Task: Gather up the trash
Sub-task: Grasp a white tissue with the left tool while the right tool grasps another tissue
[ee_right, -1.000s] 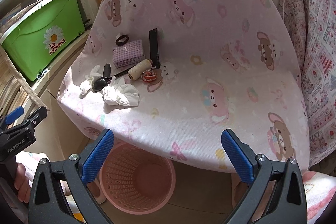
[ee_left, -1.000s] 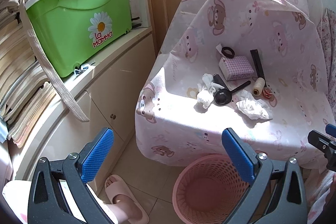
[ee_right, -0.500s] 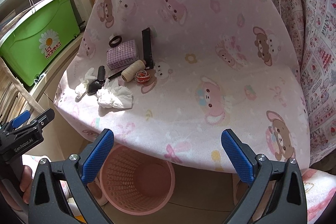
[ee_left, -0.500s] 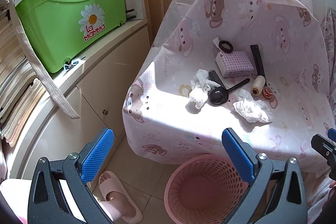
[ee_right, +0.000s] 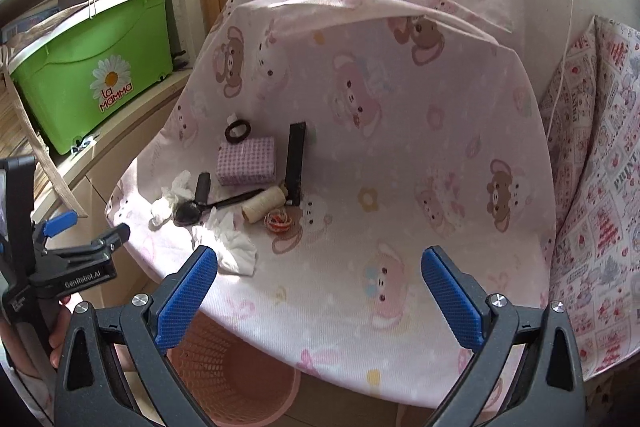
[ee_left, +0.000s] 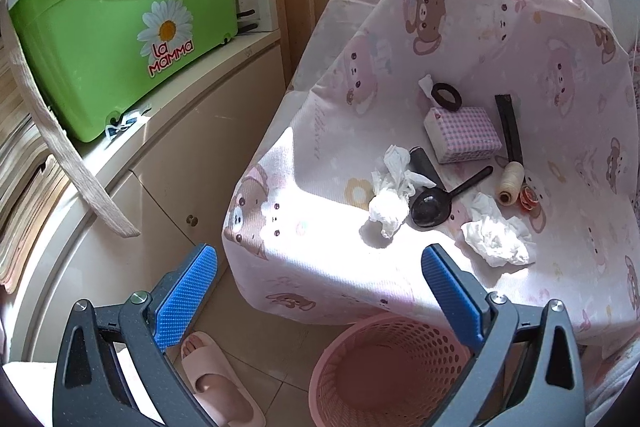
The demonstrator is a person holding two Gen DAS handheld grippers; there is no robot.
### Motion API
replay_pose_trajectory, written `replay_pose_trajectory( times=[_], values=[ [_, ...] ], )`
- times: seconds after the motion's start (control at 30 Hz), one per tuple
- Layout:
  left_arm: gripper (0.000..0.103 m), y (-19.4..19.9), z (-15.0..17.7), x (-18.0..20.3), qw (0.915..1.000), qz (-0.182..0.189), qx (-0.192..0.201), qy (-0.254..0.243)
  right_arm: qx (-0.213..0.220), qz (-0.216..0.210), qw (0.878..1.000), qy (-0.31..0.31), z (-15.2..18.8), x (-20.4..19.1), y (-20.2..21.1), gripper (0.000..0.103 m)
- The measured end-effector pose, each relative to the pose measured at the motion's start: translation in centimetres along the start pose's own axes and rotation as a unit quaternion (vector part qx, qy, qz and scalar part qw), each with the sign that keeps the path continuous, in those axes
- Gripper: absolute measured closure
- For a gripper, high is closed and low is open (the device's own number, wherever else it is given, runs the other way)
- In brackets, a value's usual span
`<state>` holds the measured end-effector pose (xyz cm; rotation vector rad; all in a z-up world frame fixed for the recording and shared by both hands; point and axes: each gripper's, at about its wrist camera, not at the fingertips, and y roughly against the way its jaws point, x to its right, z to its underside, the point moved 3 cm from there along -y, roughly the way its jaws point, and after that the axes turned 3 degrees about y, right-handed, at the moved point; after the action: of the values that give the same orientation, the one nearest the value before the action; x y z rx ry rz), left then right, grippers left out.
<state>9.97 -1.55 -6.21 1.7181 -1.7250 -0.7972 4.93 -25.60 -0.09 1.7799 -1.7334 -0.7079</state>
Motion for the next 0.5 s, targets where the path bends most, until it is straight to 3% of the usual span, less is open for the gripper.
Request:
replay_pose_trajectory(
  times=[0.07,0.13,0.17,0.2,0.37,0.5],
  values=[
    [0.009,-0.3,-0.4,0.7,0.9999,0.009,0.000,-0.013,0.002,-0.003,1.000,0.010,-0.5,-0.3,-0.7,0.006],
    [0.028,-1.3,-1.2,1.5,0.9985,0.045,-0.024,-0.019,-0.010,-0.014,0.999,0.033,-0.4,-1.2,-2.0,0.021],
    [0.044,-1.9,-1.8,1.9,0.9974,0.054,-0.035,-0.031,-0.016,-0.022,0.999,0.039,-0.2,-1.6,-2.7,0.028],
    [0.052,-2.3,-2.6,2.2,0.9966,0.057,-0.042,-0.041,-0.020,-0.031,0.999,0.039,0.2,-1.9,-3.3,0.033],
    [0.053,-4.4,-4.1,1.8,0.9933,0.084,-0.075,-0.027,-0.047,-0.081,0.995,0.027,2.1,-3.3,-6.1,0.047],
    [0.053,-7.0,-3.0,2.0,0.9894,0.089,-0.114,-0.008,-0.052,-0.087,0.993,0.055,2.8,-5.2,-7.2,0.047]
  ],
)
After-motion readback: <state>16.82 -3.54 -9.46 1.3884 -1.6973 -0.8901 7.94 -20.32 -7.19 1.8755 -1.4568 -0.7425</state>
